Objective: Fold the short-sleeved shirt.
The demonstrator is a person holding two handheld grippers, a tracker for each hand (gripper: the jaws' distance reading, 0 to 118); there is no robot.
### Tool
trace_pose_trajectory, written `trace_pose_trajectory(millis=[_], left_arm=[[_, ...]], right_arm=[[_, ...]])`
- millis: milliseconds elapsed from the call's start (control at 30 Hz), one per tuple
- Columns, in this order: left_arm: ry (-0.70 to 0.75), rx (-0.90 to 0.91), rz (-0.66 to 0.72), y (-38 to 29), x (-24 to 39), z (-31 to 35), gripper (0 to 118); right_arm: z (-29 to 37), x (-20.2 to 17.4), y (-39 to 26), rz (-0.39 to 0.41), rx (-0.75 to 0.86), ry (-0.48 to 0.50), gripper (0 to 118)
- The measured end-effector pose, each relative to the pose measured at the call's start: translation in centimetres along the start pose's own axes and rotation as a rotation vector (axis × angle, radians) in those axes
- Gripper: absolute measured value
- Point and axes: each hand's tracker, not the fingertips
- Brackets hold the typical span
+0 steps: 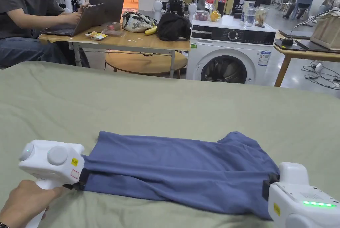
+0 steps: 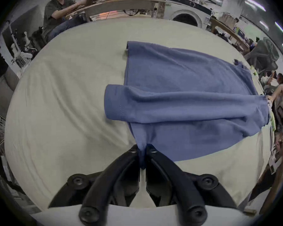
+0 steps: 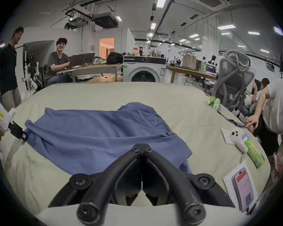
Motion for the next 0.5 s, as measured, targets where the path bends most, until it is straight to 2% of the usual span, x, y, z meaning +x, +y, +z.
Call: trace_pose_trajectory(millis=[100,133,167,200,233,367,467,500], left_arm=[[-0.039,0.048,0.033,-1.1,-0.4,1.4,0],[-0.046,0.063,0.034,-1.5,-0.5,1.9,0],[-0.048,0.07,0.034,-1.7,-0.5,2.2,0],[-0.053,0.086,0.033,-2.0,-0.6,2.7,0],[-0.058,0.101,0.041,-2.3,-0.7,3.0,0],[-0.07,0.121,0.056,-2.7,-0.9,3.5,0],[-0.065,0.123,0.052,-2.7,-0.8,3.2,0],[-0.062,0.121,0.049,-2.8,-0.8,3.1,0]], right_arm=[[-1.2,2.7,0.9,-0.002,-0.094,-0.014,0],[-1.8,4.0,1.1,-0.013,-0.129,-0.003,7],[-2.4,4.8,1.2,-0.015,-0.18,0.011,27],[-3.1,5.8,1.2,-0.023,-0.243,0.028,51],[-3.7,6.6,0.8,-0.029,-0.282,0.027,54],[-5.9,7.6,-0.9,0.025,-0.398,0.001,54],[-7.8,7.6,-2.3,-0.007,-0.5,0.055,54],[-8.2,7.4,-2.7,-0.012,-0.519,0.055,50]])
